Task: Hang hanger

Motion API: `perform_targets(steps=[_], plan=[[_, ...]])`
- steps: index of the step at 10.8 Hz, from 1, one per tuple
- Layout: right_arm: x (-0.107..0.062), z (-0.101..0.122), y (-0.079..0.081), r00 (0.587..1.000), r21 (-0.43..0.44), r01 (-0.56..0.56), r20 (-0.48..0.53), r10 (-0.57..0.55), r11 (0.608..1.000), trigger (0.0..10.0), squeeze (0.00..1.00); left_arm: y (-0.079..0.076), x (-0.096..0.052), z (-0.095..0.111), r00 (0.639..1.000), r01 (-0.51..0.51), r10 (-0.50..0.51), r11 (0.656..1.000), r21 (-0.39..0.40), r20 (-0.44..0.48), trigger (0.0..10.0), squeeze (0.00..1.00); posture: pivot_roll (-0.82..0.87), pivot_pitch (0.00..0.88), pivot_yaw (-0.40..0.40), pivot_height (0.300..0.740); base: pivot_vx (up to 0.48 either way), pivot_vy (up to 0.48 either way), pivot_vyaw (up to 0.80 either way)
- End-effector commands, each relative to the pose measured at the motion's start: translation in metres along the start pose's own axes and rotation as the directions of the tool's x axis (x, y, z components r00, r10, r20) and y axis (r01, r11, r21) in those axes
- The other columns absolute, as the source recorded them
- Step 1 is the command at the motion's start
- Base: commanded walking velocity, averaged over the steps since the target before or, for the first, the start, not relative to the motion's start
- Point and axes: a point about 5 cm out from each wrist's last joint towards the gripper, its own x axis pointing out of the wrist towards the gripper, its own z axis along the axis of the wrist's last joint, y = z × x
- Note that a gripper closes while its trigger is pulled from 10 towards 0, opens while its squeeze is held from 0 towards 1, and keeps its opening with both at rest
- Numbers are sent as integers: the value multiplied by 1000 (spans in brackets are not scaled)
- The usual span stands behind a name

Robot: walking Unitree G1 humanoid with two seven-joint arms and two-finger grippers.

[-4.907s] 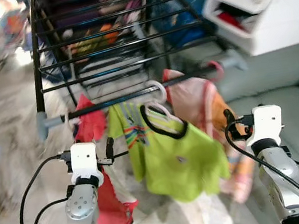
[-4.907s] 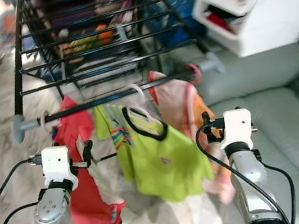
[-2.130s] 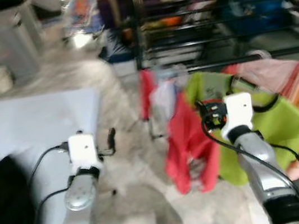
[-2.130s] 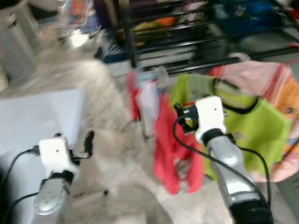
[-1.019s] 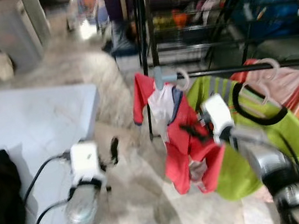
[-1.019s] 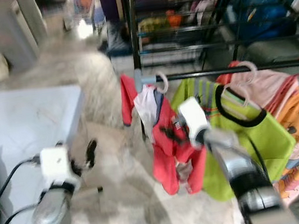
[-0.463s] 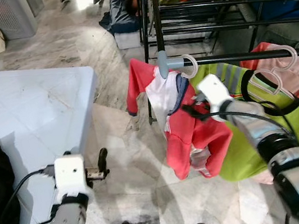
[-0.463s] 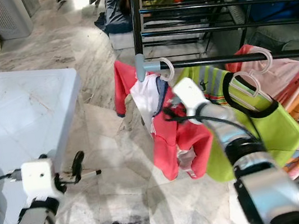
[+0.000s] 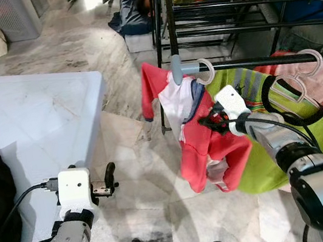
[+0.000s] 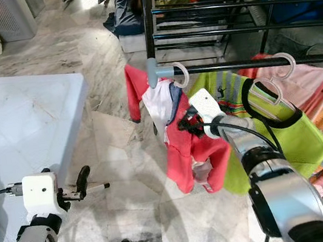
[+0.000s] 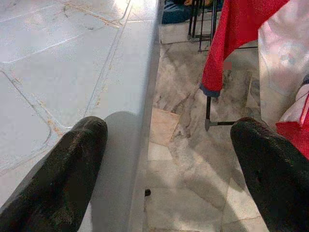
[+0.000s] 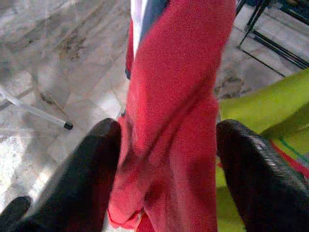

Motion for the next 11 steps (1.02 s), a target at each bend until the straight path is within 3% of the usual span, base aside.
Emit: perform_targets(steps=[1,11], plan=[[0,0,-1,1000,3,0,-3,0,1000,0,0,2,-2,1,1000,-7,7,1000,4,-7,10000,0,137,149,-21,740,0,0,0],[-3,-11,-2,998,51,-33,-49,35,998,0,0,2,10,2,1000,-1,1,1000,15,10,10000,0,123,112,-17,740,0,0,0]])
